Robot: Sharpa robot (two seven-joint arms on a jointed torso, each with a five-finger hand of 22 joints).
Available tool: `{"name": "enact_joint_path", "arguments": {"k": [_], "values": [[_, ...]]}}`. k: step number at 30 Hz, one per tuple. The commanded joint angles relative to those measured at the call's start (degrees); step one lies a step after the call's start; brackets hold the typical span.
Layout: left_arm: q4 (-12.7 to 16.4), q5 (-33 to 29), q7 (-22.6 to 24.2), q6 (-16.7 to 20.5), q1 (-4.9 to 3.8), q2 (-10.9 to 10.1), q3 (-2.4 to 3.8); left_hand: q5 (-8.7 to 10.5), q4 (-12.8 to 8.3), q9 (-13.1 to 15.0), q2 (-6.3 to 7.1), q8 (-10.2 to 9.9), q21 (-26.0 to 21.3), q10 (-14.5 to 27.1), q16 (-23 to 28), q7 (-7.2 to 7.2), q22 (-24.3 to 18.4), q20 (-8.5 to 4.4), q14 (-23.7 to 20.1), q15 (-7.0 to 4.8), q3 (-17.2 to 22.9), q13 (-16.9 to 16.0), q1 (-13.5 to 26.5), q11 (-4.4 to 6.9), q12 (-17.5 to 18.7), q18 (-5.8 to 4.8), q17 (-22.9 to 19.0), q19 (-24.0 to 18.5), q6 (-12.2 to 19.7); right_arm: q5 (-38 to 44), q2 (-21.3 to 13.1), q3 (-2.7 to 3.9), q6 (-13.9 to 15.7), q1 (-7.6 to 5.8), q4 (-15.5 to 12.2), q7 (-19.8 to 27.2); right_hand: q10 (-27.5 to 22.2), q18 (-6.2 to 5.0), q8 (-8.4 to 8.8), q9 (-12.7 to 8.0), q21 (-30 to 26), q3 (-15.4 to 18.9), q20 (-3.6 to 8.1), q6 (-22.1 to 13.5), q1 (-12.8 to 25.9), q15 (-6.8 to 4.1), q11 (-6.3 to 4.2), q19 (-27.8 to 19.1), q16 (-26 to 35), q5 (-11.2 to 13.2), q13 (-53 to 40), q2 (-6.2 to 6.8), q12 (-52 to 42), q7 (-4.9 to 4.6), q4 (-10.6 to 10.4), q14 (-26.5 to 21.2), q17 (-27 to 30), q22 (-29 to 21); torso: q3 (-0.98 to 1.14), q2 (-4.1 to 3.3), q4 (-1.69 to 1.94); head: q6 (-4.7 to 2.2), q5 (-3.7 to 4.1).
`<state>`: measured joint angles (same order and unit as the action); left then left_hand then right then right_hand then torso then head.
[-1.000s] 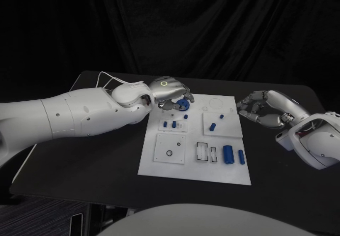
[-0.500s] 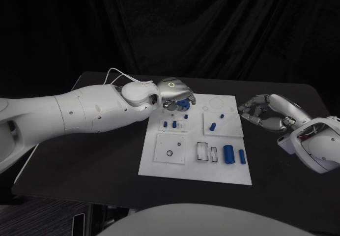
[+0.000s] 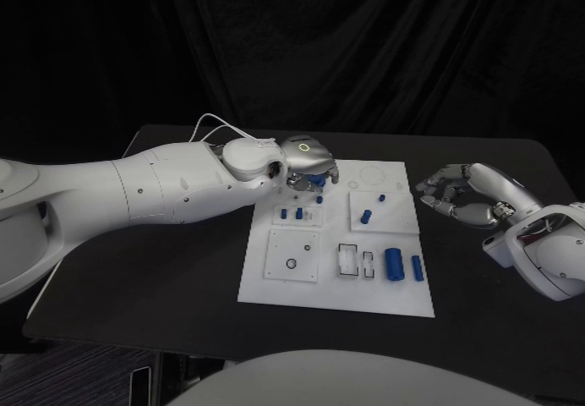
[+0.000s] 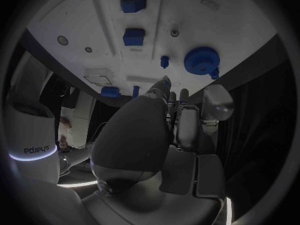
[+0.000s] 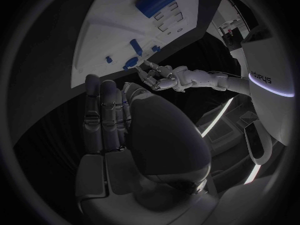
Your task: Assemble the parts on the task board
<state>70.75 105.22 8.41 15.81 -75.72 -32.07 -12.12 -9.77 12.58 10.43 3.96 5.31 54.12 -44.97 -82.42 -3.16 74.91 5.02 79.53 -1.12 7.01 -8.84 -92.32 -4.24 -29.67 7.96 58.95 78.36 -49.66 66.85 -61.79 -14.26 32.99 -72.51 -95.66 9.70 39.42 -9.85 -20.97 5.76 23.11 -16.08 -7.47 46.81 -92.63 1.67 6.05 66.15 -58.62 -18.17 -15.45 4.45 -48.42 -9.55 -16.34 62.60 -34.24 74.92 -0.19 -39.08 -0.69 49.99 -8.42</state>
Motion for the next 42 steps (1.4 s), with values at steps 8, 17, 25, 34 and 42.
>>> {"name": "enact_joint_path", "arguments": {"k": [8,17,25,34,42], "values": [[-0.6,0.5,1.0,-2.5,0.52,0.6,0.06,0.21,-0.4,0.6,-0.06,0.7,0.7,-1.7,0.4,-0.05,1.6,-0.5,-0.3,-0.5,1.0,-1.2,1.1,0.47,-0.9,-0.92,-0.4,0.3,-1.2,0.0,0.4,0.03,0.4,0.2,0.2,-0.5,0.8,-0.51,-0.88,0.2,0.4,-0.6,0.04,1.5,0.2,0.01,0.03,0.6,-0.3,-0.4,0.2,0.7,-0.2,-0.05,0.1,0.7,0.0,1.4,-0.23,0.0,-0.07,0.01,0.15],[0.5,0.5,1.6,-1.2,0.66,-0.3,0.06,0.32,-0.4,1.3,0.01,1.3,1.5,-2.6,0.8,-0.2,2.1,-0.66,-0.6,-0.64,1.4,-2.1,2.1,0.68,-1.1,-1.13,-1.0,0.4,-2.2,0.0,0.6,0.03,0.2,0.29,0.3,-0.7,1.0,-0.53,-1.0,0.3,0.4,-0.9,0.07,1.7,0.0,-0.03,0.0,0.6,-0.4,-0.7,0.2,0.73,-0.2,-0.04,0.3,0.8,0.0,1.4,-0.24,-0.01,0.0,0.01,0.3],[1.3,0.5,2.3,-0.3,0.71,-1.0,0.06,-0.41,-0.8,1.7,0.0,1.5,1.5,-2.6,0.9,-0.09,2.3,-0.75,-0.7,-0.74,1.9,-2.5,2.0,0.85,-0.8,-1.15,-1.4,0.4,-2.5,0.0,0.7,0.03,0.0,0.47,0.5,-0.8,1.1,-0.54,-1.03,0.3,0.5,-1.0,0.09,1.8,-0.1,-0.05,-0.01,0.7,-0.4,-1.0,0.3,0.74,-0.2,-0.06,0.4,0.9,-0.1,1.4,-0.22,0.0,0.01,0.01,0.15],[1.3,0.5,2.4,-1.1,0.82,-1.3,0.05,-0.6,-0.9,1.8,0.01,1.5,1.3,-2.6,1.2,-0.04,2.3,-0.77,-1.0,-0.76,2.2,-2.6,1.9,0.89,-0.7,-1.12,-2.0,0.3,-2.4,0.0,0.9,0.03,-0.3,0.6,0.6,-1.0,1.2,-0.54,-1.05,0.3,0.5,-1.2,0.11,1.9,-0.2,-0.06,-0.01,0.7,-0.4,-1.2,0.3,0.75,-0.2,-0.07,0.4,1.0,0.0,1.4,-0.21,-0.01,-0.01,0.01,-0.04],[0.5,0.5,2.2,-2.2,1.24,-0.7,0.05,-0.95,-1.5,2.3,0.1,1.8,1.3,-3.0,1.3,-0.23,2.4,-0.84,-1.1,-0.83,2.8,-3.1,1.8,0.99,-0.7,-1.13,-2.2,0.2,-2.9,0.0,1.1,0.03,-0.7,0.64,0.7,-1.2,1.2,-0.54,-1.05,0.3,0.5,-1.2,0.11,1.9,-0.2,-0.07,-0.01,0.7,-0.4,-1.2,0.3,0.76,-0.2,-0.08,0.4,1.0,0.0,1.4,-0.12,-0.03,-0.08,0.01,-0.08]]}}
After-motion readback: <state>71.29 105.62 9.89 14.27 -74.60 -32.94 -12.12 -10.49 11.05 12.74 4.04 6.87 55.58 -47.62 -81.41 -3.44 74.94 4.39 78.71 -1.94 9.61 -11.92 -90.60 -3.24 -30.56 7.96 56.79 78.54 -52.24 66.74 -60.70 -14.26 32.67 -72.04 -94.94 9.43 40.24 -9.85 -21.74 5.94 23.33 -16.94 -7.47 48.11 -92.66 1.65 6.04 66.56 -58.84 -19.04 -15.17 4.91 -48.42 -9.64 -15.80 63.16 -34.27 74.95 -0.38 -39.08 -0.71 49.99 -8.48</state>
